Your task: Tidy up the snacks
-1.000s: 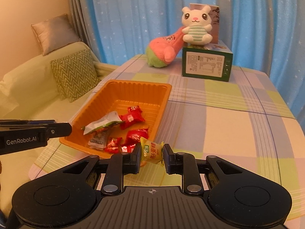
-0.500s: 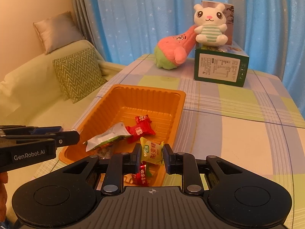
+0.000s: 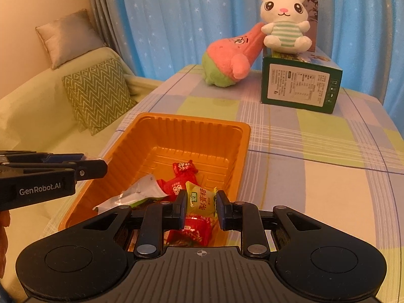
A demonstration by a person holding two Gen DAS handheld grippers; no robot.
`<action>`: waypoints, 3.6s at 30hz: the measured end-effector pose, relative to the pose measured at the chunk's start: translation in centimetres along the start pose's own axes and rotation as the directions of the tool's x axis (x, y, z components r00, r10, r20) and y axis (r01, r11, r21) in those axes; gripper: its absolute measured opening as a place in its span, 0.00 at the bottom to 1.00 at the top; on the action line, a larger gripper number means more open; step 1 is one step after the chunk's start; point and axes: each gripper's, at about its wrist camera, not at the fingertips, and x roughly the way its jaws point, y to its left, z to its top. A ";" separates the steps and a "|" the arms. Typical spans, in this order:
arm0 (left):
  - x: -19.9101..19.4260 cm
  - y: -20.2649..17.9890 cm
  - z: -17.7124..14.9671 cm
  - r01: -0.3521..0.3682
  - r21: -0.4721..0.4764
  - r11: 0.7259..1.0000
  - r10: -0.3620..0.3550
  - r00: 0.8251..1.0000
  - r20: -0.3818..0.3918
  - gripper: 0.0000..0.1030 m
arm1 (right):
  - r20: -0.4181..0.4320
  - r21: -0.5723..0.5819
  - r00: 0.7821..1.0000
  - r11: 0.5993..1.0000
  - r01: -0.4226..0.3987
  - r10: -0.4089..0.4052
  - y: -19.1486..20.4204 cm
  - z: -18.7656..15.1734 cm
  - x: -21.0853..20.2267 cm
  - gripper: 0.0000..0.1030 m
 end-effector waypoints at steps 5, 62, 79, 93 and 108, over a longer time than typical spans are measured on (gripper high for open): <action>2.2 0.4 0.6 0.011 -0.001 1.000 -0.011 1.000 -0.017 0.29 | -0.008 0.001 1.000 1.000 -0.002 0.002 -0.1 0.5 1.5 0.24; -7.5 -1.1 -5.8 -0.025 -0.046 0.999 0.026 1.000 0.018 0.99 | 0.002 0.191 1.000 0.981 0.016 -0.017 -3.4 -3.7 -6.5 0.80; -12.5 -5.2 -8.2 -0.079 -0.052 0.995 0.079 0.997 -0.005 0.99 | -0.030 0.204 0.998 0.977 0.067 -0.062 -4.7 -7.6 -12.8 0.81; -16.4 -7.7 -9.6 -0.117 -0.062 0.991 0.117 0.993 -0.002 0.99 | -0.032 0.181 0.995 0.979 0.096 -0.092 -4.6 -9.3 -17.6 0.81; -18.0 -9.2 -11.0 -0.086 -0.045 0.995 0.085 0.996 -0.019 1.00 | -0.025 0.125 0.993 0.986 0.114 -0.111 -2.4 -11.1 -20.4 0.81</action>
